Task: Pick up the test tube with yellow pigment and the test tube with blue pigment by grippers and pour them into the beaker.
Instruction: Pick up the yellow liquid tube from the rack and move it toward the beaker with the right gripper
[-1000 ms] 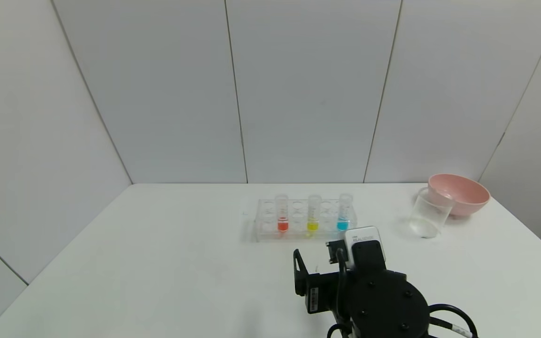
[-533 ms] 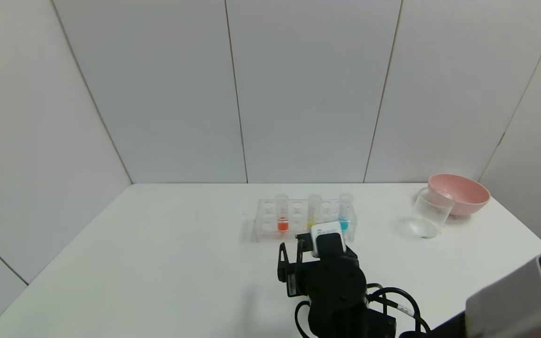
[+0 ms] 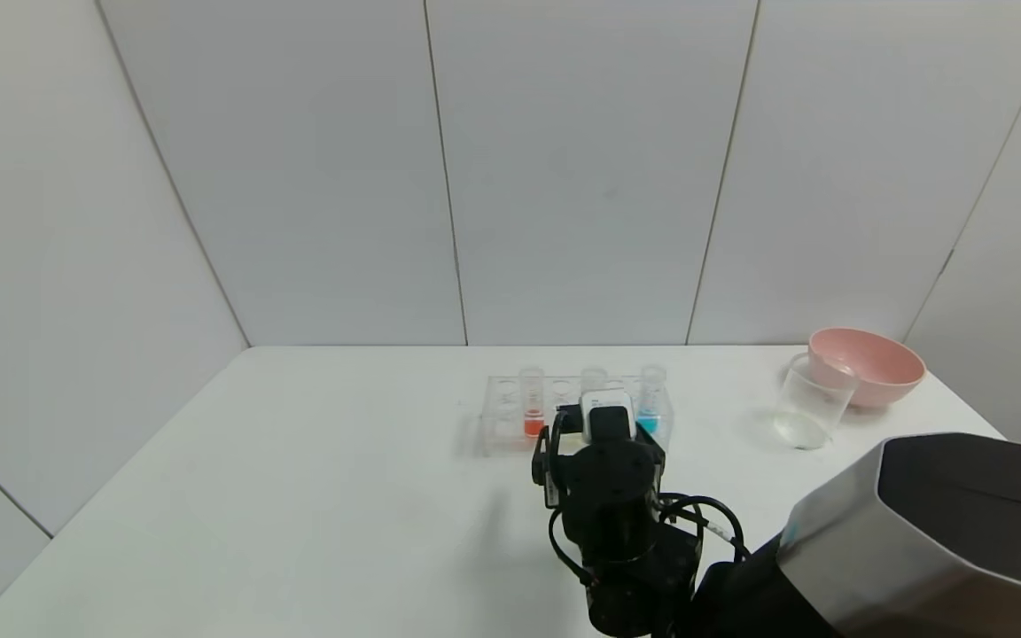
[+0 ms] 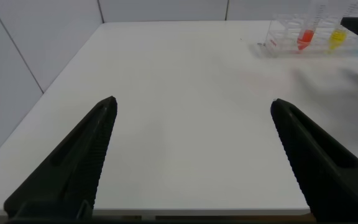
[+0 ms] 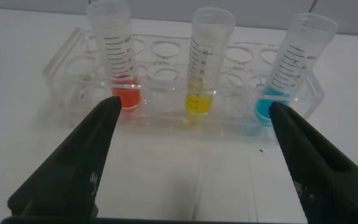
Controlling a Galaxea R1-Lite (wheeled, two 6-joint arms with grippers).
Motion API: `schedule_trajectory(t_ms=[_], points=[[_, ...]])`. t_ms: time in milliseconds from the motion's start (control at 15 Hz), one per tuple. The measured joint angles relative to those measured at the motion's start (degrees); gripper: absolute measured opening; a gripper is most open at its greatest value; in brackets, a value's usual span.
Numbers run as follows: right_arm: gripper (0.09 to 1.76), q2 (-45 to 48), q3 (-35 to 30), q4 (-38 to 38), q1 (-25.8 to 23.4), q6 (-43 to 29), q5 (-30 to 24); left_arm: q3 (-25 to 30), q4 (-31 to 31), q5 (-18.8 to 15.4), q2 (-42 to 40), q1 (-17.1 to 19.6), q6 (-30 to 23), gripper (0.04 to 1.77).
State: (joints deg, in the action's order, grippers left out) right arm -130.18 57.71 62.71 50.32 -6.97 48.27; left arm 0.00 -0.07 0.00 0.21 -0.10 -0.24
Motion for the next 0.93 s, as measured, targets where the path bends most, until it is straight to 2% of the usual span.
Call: schedule_trajectory(t_ms=[400,733,933], points=[[1.71,-2.65,5.71,0.05,-2.58,3.04,-1.77,0.0,0.0,0.0,0.0,0.0,0.02,1.76],[1.71,-5.18,7.19,1.91,-5.4,3.36,-8.01,0.0,0.02,0.0,0.0,0.0,0.02,1.76],[1.71,-6.5,8.94,1.99,-6.97,4.4,-9.65,0.0,0.0,0.0,0.0,0.02,0.0,1.76]])
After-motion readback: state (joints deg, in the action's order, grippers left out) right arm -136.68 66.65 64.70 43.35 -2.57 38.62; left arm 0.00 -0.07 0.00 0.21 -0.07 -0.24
